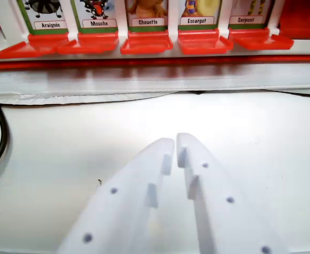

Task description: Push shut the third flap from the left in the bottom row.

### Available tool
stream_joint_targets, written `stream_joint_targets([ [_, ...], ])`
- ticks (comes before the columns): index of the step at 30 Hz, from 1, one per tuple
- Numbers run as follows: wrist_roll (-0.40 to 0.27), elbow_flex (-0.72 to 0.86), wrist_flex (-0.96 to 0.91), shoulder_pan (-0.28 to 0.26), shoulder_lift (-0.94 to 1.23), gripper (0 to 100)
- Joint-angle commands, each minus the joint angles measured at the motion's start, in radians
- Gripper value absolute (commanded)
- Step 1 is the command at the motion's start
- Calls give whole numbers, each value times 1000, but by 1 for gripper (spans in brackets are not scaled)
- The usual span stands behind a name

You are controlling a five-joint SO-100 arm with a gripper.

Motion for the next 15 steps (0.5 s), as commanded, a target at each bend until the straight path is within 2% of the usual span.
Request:
stream_joint_targets([
  [1, 0, -34, -152, 11, -94, 0],
  [6, 5, -87, -253, 12, -258, 0],
  [15, 15, -210, -311, -3, -430, 0],
])
